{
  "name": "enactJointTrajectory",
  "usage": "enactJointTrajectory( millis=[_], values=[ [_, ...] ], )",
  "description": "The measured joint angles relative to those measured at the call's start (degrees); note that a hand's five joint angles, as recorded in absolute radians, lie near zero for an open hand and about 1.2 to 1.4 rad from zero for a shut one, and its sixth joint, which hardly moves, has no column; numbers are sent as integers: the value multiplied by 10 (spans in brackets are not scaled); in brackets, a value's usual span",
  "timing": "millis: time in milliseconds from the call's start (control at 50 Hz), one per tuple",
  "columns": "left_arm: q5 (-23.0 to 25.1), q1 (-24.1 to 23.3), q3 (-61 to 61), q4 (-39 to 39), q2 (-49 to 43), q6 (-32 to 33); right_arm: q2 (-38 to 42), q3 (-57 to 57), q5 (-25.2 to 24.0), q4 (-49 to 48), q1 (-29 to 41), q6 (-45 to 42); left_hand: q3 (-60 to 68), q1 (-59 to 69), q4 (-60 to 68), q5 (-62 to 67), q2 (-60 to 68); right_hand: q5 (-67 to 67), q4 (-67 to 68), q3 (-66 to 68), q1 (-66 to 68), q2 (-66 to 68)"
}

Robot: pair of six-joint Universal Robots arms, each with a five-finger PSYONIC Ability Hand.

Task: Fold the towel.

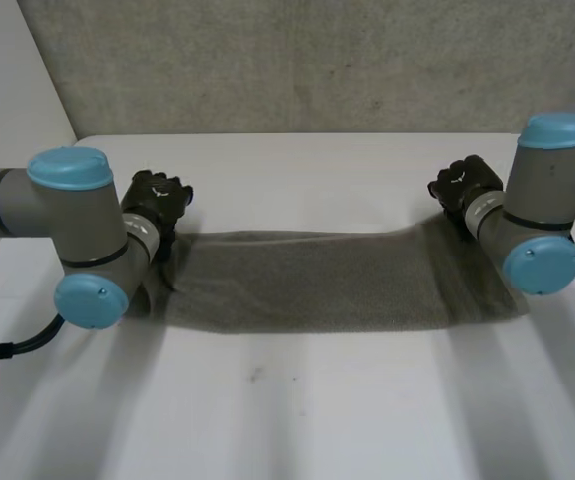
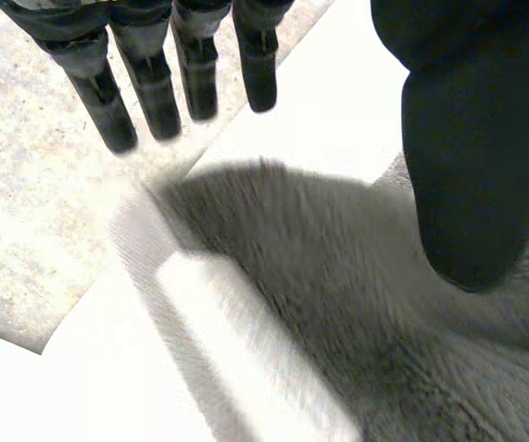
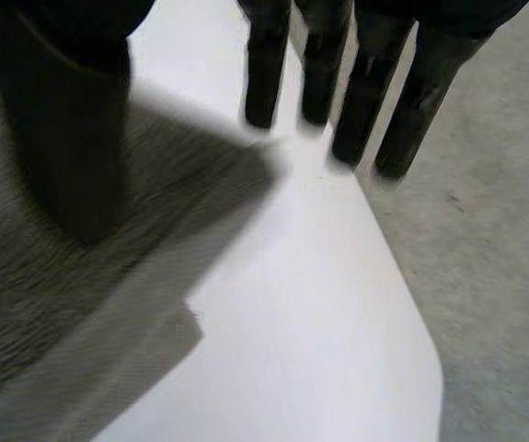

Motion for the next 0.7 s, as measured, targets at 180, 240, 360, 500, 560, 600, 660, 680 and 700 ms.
enactJointTrajectory(
  millis=[180, 240, 360, 500, 560, 600, 660, 680, 700],
  values=[
    [-5, 1, 3, -1, 4, -4, -17, 5, 52, -39, 2, 53, -61, -62, -62, -50, -61, -58, -67, -66, -71, -58],
    [-5, 3, -13, -2, 25, -5, -49, 29, 56, -40, -1, 88, -64, -64, -64, -50, -63, -58, -67, -66, -71, -58],
    [-2, 11, -83, 0, 100, -6, -160, 145, 43, -41, -6, 141, -64, -64, -65, -50, -64, -58, -67, -66, -72, -58],
    [3, 20, -195, 14, 194, -7, -270, 322, -17, -45, -23, 145, -64, -64, -65, -50, -64, -31, -54, -47, -46, -37],
    [5, 23, -251, 32, 230, -7, -296, 398, -53, -58, -44, 143, -64, -64, -65, -50, -64, -7, -37, -26, -28, -19],
    [5, 23, -274, 41, 242, -7, -302, 435, -70, -75, -55, 141, -64, -64, -65, -50, -64, -4, -36, -24, -25, -19],
    [5, 23, -305, 58, 256, -7, -302, 484, -87, -117, -69, 139, -64, -64, -65, -50, -64, 17, -16, -4, -5, 2],
    [5, 23, -313, 63, 258, -7, -299, 497, -90, -134, -73, 139, -64, -64, -65, -50, -64, 43, 11, 21, 19, 29],
    [5, 23, -318, 66, 260, -7, -295, 507, -91, -151, -76, 138, -64, -64, -65, -50, -64, 76, 46, 55, 50, 65]
  ],
)
